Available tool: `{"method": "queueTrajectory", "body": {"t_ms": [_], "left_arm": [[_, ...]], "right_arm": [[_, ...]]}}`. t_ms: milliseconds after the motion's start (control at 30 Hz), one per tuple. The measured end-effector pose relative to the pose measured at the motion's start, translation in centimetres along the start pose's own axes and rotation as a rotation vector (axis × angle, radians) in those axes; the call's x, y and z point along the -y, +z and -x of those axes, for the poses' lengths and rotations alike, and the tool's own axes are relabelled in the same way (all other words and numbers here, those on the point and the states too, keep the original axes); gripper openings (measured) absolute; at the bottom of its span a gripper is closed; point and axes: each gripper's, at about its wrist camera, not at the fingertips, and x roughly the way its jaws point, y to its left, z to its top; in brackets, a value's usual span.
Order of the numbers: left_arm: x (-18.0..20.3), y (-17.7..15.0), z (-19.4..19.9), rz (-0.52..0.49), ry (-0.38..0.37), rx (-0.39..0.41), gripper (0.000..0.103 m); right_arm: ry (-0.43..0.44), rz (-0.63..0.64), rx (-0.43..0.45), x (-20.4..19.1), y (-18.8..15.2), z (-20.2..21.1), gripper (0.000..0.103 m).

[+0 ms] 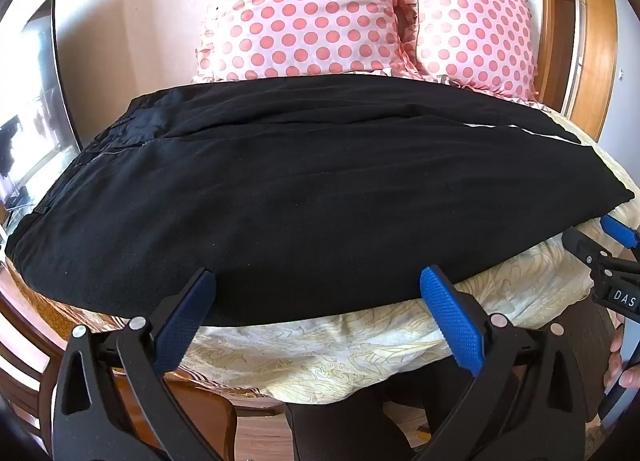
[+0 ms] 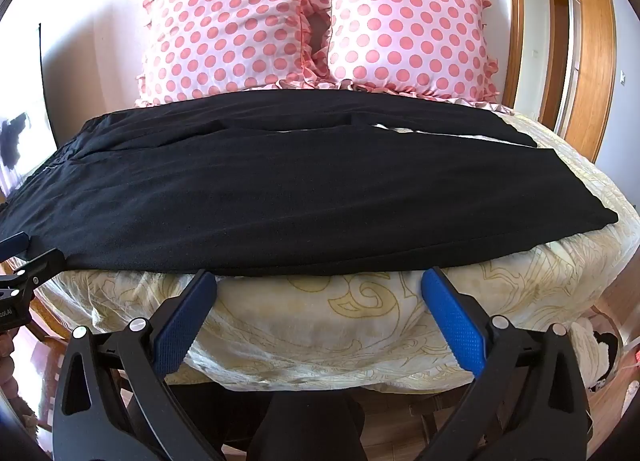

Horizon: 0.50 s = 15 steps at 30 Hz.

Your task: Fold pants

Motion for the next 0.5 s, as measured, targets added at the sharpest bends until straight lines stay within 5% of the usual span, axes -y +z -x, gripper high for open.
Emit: {"method": "queueTrajectory", "body": {"t_ms": [500], "left_arm": [[0.01, 0.00, -0.01, -0.001, 0.001, -0.002, 0.101]], "right_arm": [[0.000, -0.001, 0.000, 0.02, -0.02, 0.03, 0.102]]}}
